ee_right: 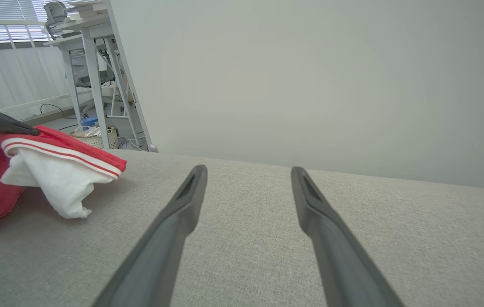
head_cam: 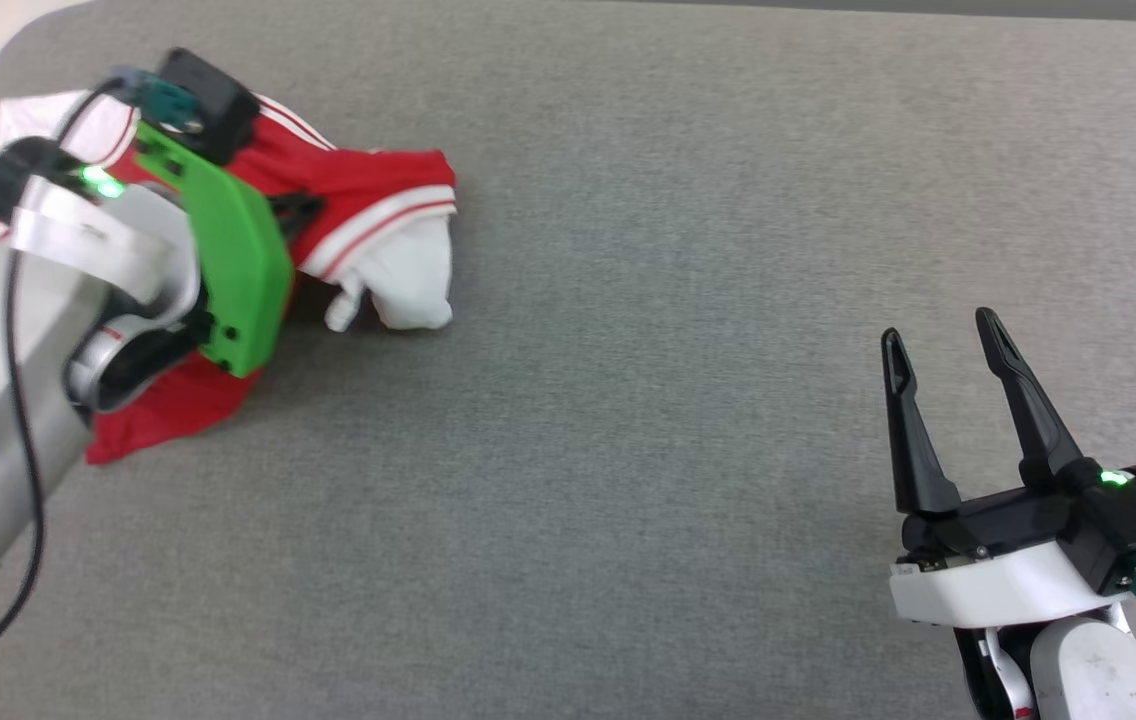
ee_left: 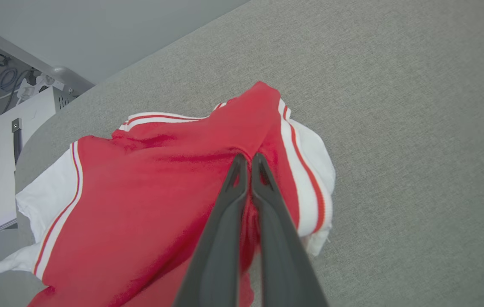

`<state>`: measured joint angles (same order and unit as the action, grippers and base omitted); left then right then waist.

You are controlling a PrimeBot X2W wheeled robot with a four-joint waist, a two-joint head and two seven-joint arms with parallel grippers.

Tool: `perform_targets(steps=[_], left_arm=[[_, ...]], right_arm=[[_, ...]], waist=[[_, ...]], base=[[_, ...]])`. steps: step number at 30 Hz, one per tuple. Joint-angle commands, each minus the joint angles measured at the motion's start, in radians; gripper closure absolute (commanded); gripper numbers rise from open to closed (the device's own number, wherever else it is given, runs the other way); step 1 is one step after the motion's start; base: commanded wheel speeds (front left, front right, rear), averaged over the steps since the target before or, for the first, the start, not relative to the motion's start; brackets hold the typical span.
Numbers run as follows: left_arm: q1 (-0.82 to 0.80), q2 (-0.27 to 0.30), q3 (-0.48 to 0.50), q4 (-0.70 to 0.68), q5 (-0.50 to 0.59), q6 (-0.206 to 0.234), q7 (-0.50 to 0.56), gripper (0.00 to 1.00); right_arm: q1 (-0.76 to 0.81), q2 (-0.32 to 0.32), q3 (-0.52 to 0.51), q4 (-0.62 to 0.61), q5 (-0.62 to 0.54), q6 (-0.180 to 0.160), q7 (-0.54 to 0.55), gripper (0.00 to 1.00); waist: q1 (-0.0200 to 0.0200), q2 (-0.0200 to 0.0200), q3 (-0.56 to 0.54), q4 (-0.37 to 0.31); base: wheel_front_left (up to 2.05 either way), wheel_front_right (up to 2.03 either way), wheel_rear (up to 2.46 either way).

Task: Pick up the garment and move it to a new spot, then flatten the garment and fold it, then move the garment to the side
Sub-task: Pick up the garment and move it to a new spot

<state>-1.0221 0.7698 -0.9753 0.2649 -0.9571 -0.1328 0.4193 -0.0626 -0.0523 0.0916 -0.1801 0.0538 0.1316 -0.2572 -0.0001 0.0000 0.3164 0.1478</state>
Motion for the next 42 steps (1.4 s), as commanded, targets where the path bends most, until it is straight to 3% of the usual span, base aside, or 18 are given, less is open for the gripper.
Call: perform_targets(steps=[1,13,24,28,35,42], left_arm=[[-0.031,-0.021,-0.022,-0.023,-0.006,0.002,-0.003,1.0],[-0.181,-0.164,-0.245,-0.159,-0.023,0.002,-0.038,1.0],[-0.328,-0.329,-0.297,-0.062,-0.038,0.002,-0.153,1.0],[-0.336,-0.346,-0.303,0.058,0.031,0.002,-0.19,1.0],[-0.231,-0.349,-0.305,0.243,0.18,0.002,-0.161,1.0],[-0.145,-0.356,-0.305,0.328,0.163,0.002,-0.155,1.0]], right_arm=[[0.008,0.001,-0.002,0.003,0.019,-0.001,-0.005,0.0],[0.002,0.002,-0.034,-0.01,0.085,-0.001,-0.005,0.0],[-0.033,0.002,-0.061,-0.029,0.124,-0.001,-0.005,0.0],[-0.048,0.002,-0.06,-0.033,0.131,-0.001,-0.005,0.0],[-0.075,0.002,-0.057,-0.035,0.138,-0.001,-0.005,0.0],[-0.089,0.002,-0.052,-0.027,0.132,-0.001,-0.005,0.0]], waist=[[0.0001,0.0,-0.038,-0.053],[0.0001,0.0,-0.019,-0.231],[0.0001,0.0,0.065,-0.338],[0.0001,0.0,0.099,-0.354],[0.0001,0.0,0.145,-0.362],[0.0001,0.0,0.155,-0.35]], base=[[0.0,0.0,0.0],[0.0,0.0,0.0],[0.0,0.0,0.0],[0.0,0.0,0.0],[0.0,0.0,0.0],[0.0,0.0,0.0]])
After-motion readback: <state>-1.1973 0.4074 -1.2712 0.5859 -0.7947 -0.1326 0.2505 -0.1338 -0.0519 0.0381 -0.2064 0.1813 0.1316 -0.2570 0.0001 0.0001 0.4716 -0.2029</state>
